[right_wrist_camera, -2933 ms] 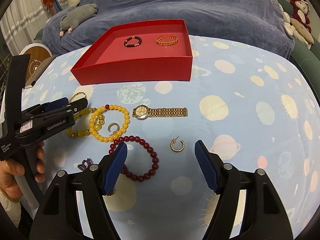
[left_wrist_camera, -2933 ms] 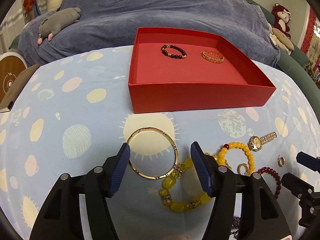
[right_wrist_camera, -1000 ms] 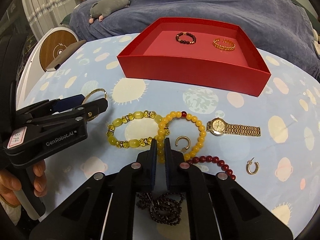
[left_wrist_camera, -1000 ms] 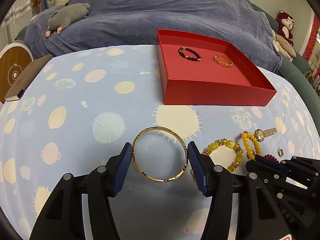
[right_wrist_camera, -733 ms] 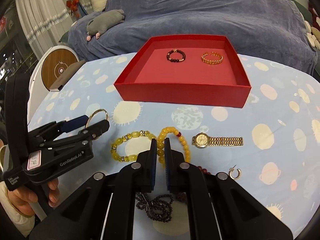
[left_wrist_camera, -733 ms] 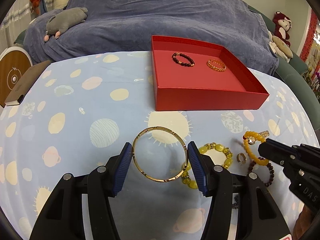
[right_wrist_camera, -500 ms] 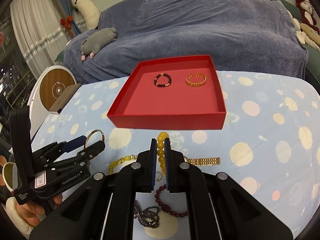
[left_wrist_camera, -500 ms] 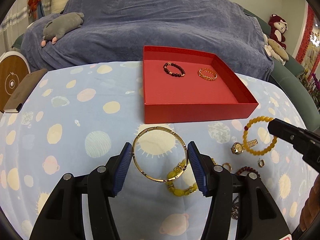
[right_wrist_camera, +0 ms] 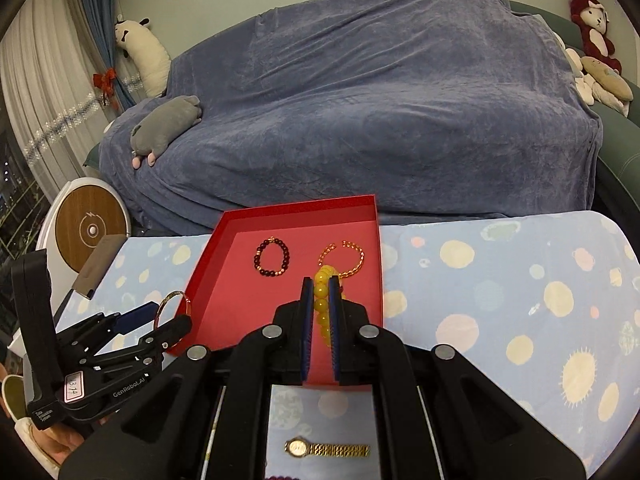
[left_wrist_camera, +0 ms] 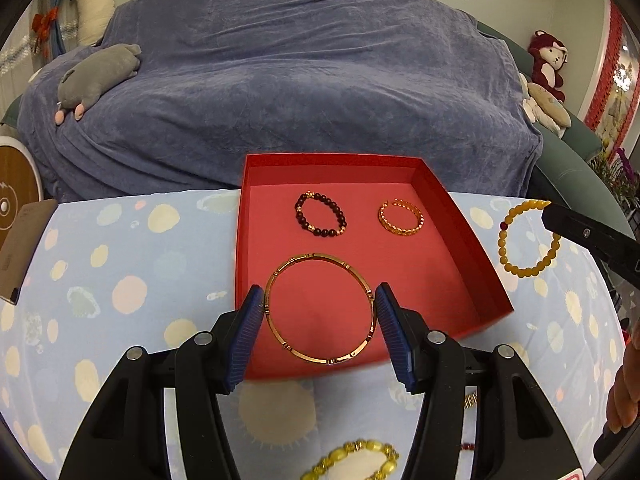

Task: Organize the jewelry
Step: 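Carry the bangle and amber bracelet into the red box and open both tools, then lift both open tools away from the red box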

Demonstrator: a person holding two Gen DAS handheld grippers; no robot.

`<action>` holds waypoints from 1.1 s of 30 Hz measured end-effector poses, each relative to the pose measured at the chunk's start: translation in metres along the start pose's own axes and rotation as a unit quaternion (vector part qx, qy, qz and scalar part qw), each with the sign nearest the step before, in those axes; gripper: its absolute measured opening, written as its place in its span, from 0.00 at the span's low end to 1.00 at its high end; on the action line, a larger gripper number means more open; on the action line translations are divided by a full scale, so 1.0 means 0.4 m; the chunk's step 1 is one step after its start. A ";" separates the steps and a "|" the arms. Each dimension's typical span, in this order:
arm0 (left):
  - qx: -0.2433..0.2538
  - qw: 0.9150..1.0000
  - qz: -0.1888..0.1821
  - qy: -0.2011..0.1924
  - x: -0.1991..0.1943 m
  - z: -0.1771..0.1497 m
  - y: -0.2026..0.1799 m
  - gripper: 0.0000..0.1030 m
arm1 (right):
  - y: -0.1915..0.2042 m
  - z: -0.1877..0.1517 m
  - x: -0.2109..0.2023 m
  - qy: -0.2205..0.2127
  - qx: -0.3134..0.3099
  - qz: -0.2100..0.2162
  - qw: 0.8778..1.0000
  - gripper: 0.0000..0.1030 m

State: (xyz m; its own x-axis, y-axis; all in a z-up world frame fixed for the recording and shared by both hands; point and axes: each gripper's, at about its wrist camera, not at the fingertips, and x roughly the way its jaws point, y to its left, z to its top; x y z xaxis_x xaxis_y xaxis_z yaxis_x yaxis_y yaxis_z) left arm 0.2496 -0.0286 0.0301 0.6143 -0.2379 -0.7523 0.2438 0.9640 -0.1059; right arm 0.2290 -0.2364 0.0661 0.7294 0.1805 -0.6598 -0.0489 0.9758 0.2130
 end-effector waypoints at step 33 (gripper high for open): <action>0.003 0.999 0.044 -0.016 -0.042 -0.060 0.039 0.65 | 0.028 -0.092 -0.048 0.009 -0.009 0.005 1.000 0.37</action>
State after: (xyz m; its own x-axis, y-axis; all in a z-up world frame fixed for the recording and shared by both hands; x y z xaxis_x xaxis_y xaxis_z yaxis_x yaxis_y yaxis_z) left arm 0.2251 -0.0067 0.0254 0.6570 -0.1563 -0.7375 0.1926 0.9806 -0.0363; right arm 0.1895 -0.2244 0.0545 0.7160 0.1924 -0.6710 -0.0681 0.9760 0.2071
